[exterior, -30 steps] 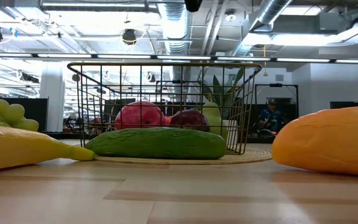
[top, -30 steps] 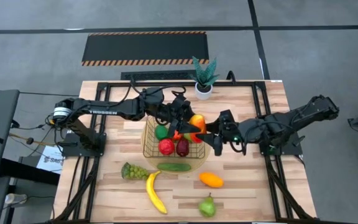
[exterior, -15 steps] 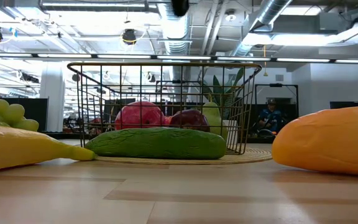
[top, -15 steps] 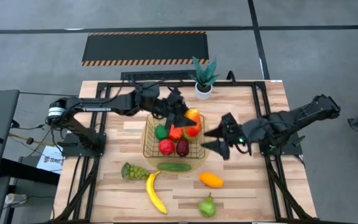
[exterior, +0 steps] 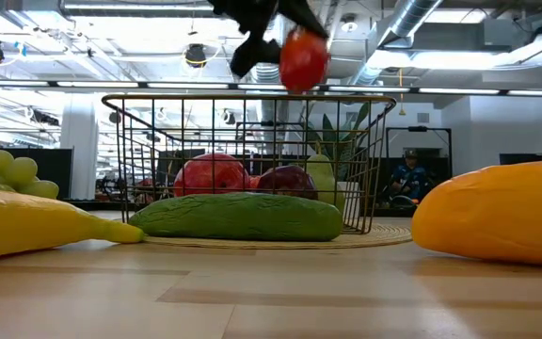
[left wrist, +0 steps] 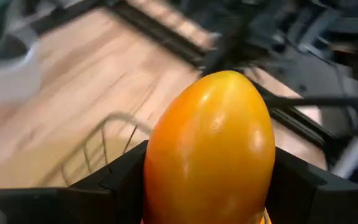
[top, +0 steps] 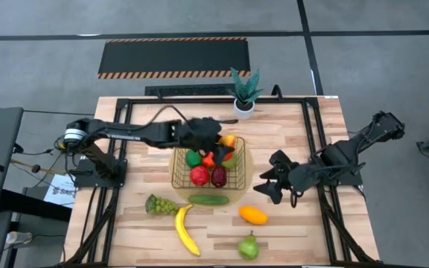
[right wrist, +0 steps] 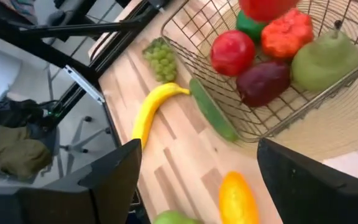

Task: Build produce basket
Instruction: Put the red mango into the silver basket, then put the yellow mango into the silver basket

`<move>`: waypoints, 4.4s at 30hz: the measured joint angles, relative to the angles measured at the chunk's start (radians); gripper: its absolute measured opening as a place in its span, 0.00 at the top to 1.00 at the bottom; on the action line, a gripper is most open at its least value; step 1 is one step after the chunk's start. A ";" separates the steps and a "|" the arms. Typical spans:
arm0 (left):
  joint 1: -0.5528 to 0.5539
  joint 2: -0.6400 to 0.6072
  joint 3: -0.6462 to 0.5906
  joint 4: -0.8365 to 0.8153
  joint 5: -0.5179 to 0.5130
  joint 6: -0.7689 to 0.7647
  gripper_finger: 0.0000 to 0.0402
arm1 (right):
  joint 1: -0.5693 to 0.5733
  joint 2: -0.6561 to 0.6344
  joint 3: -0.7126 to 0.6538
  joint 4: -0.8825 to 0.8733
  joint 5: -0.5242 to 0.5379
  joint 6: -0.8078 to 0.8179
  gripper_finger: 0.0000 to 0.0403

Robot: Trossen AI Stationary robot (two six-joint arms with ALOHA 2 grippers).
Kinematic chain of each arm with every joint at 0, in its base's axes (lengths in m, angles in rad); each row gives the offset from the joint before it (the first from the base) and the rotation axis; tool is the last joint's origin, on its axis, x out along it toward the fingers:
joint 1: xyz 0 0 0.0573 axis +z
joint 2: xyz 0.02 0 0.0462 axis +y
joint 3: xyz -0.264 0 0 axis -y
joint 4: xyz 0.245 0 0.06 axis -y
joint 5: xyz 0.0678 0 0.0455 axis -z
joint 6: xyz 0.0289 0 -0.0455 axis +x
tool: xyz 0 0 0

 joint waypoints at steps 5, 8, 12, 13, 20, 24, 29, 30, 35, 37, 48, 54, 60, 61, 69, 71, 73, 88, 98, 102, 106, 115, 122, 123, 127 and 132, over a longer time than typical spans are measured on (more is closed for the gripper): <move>-0.006 0.060 0.000 -0.065 -0.105 -0.246 0.42 | 0.009 0.000 0.000 0.001 0.001 0.010 0.18; -0.018 0.097 0.000 -0.037 -0.095 -0.308 0.42 | 0.008 0.000 0.000 -0.002 0.002 0.010 0.18; -0.042 0.145 -0.001 0.018 -0.034 -0.317 0.42 | 0.007 0.000 0.000 -0.009 0.004 0.010 0.18; -0.049 0.150 0.000 0.027 -0.025 -0.324 0.42 | 0.007 0.000 0.000 -0.014 0.004 0.010 0.18; -0.118 0.155 0.000 -0.001 -0.145 -0.389 0.42 | 0.007 0.000 0.000 -0.051 0.003 0.002 0.18; -0.158 0.169 0.002 0.019 -0.251 -0.415 0.42 | 0.007 0.000 0.000 -0.099 -0.001 -0.001 0.18; -0.178 0.210 0.002 0.052 -0.263 -0.479 0.42 | 0.007 0.000 0.000 -0.150 -0.006 -0.023 0.18; -0.178 0.212 -0.001 0.033 -0.263 -0.482 0.42 | 0.007 0.000 0.000 -0.159 -0.008 -0.032 0.18; -0.178 0.232 0.001 0.064 -0.271 -0.488 0.42 | 0.009 -0.001 0.000 -0.182 -0.008 -0.035 0.19; -0.179 0.249 0.004 0.087 -0.270 -0.493 0.42 | 0.018 -0.001 -0.004 -0.198 -0.008 -0.034 0.19; -0.178 0.286 0.001 0.080 -0.183 -0.491 0.19 | 0.065 0.000 -0.005 -0.318 -0.011 -0.019 0.15; -0.170 0.285 0.001 0.090 -0.125 -0.518 0.12 | 0.080 0.036 -0.004 -0.355 -0.038 -0.021 0.12; -0.167 0.208 0.024 0.053 -0.044 -0.414 0.12 | 0.116 0.166 -0.005 -0.296 -0.091 -0.103 0.11; -0.167 0.192 0.029 0.039 -0.035 -0.390 0.12 | 0.117 0.195 -0.005 -0.279 -0.106 -0.123 0.11; -0.187 0.018 0.034 -0.024 -0.009 -0.271 0.12 | 0.079 0.379 -0.004 -0.084 -0.156 -0.192 0.11; -0.205 -0.027 0.033 -0.033 -0.023 -0.257 0.12 | 0.072 0.416 -0.005 -0.082 -0.171 -0.193 0.11; -0.231 -0.075 0.034 -0.051 -0.044 -0.240 0.12 | 0.062 0.454 -0.005 -0.074 -0.201 -0.194 0.11; -0.480 -0.209 0.034 -0.074 -0.375 -0.191 0.12 | 0.056 0.677 -0.005 -0.013 -0.365 -0.210 0.16; -0.566 -0.209 0.034 -0.067 -0.462 -0.184 0.12 | 0.056 0.626 -0.005 -0.034 -0.377 -0.184 0.50; -0.578 -0.209 0.034 -0.057 -0.461 -0.181 0.12 | 0.050 0.541 -0.005 -0.031 -0.355 -0.162 0.50; -0.585 -0.213 0.032 -0.011 -0.433 -0.133 0.12 | 0.050 0.415 -0.005 -0.001 -0.249 -0.118 0.43; -0.576 -0.253 -0.002 0.218 -0.355 0.073 0.12 | 0.067 0.122 -0.005 0.298 0.095 -0.244 0.43; -0.499 -0.246 -0.132 0.506 -0.247 0.073 0.12 | 0.046 0.047 -0.004 0.662 0.138 -0.531 0.42; -0.481 -0.245 -0.157 0.559 -0.219 0.071 0.12 | 0.041 0.049 -0.004 0.685 0.137 -0.552 0.42; -0.427 -0.240 -0.196 0.676 -0.160 0.075 0.12 | 0.011 0.078 -0.005 0.729 0.136 -0.575 0.42; -0.382 -0.237 -0.206 0.613 -0.169 0.107 0.12 | -0.024 0.136 -0.005 0.783 0.124 -0.576 0.42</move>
